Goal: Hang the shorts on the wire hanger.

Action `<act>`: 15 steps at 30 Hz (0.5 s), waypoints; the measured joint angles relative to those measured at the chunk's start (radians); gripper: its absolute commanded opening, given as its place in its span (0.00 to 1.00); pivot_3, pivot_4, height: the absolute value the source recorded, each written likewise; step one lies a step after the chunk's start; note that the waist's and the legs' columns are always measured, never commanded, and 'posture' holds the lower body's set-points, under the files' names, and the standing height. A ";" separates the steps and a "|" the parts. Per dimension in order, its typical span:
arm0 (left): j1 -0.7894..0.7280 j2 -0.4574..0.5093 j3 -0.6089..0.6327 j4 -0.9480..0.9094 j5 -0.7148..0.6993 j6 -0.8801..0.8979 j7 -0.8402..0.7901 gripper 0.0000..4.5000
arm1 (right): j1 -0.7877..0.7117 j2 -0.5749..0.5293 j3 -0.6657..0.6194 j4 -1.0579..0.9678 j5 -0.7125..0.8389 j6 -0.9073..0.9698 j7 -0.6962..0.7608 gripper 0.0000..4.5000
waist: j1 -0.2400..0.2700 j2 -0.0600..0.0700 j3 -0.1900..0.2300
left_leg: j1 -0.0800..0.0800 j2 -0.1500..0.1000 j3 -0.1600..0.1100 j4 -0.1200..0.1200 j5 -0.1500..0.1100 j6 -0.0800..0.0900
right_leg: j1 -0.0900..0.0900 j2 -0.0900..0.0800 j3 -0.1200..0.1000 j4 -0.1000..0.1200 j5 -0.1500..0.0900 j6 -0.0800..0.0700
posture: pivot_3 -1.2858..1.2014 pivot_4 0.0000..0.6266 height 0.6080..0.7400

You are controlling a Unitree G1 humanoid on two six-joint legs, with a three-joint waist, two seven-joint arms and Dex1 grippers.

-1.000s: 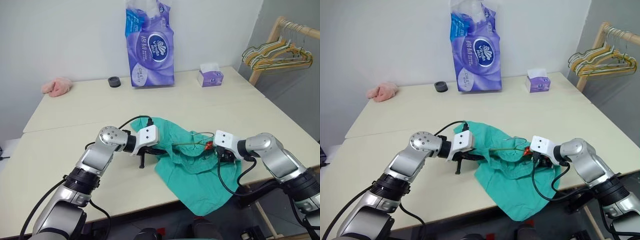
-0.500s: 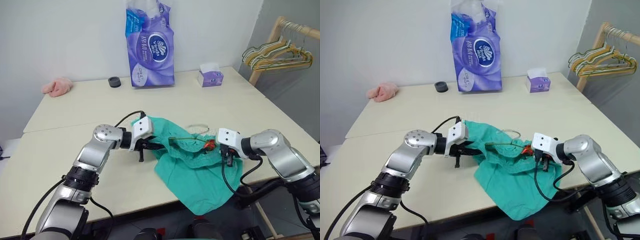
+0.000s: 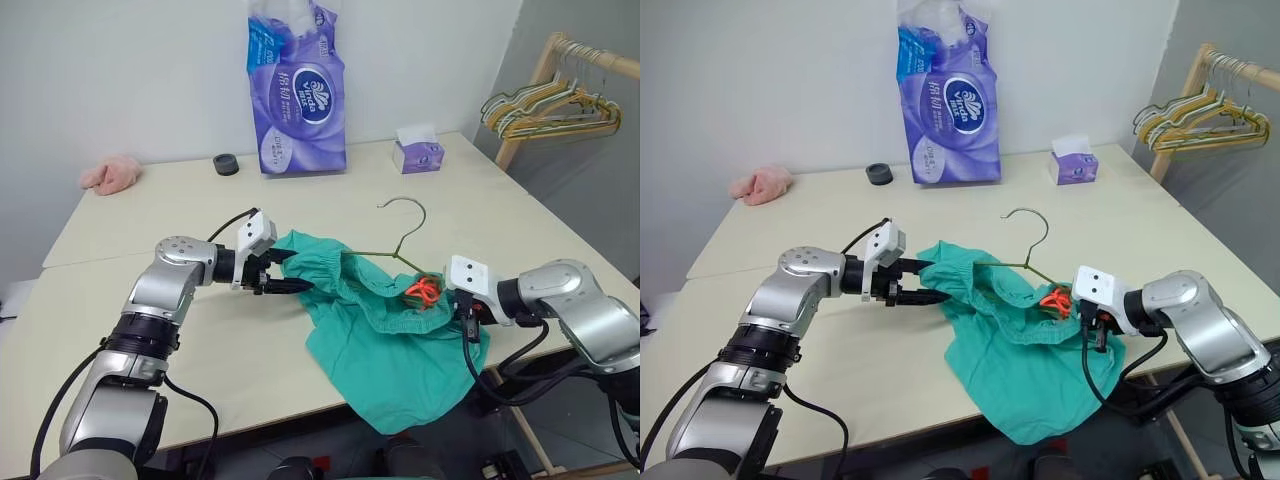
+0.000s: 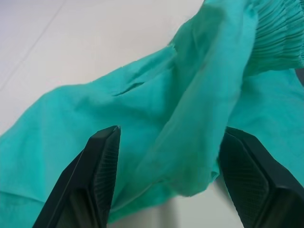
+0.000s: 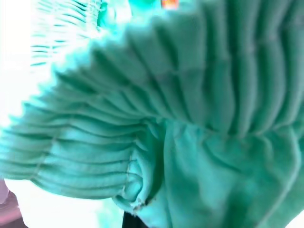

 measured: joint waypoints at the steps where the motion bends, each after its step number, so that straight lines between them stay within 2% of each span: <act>1: 0.000 -0.002 0.000 0.013 0.005 -0.011 0.001 0.73 | 0.000 -0.001 0.000 -0.007 0.002 0.000 0.000 0.00 | 0.000 0.000 0.000 | 0.000 0.000 0.000 0.000 0.000 0.000 | 0.000 0.000 0.000 0.000 0.000 0.000 | 0.44 0.03 1.00; 5: -0.002 -0.045 -0.008 0.054 0.038 -0.072 0.020 0.73 | 0.003 -0.006 0.000 -0.017 0.011 0.001 0.000 0.00 | 0.002 0.000 0.000 | 0.000 0.000 0.000 0.000 0.000 0.000 | 0.000 0.000 0.000 0.000 0.000 0.000 | 0.43 0.03 1.00; 15: -0.073 -0.067 -0.012 0.232 0.121 -0.251 0.086 0.06 | 0.038 -0.043 -0.002 -0.049 0.026 0.007 -0.002 0.00 | -0.001 0.000 0.000 | 0.000 0.000 0.000 0.000 0.000 0.000 | 0.000 0.000 0.000 0.000 0.000 0.000 | 0.43 0.04 1.00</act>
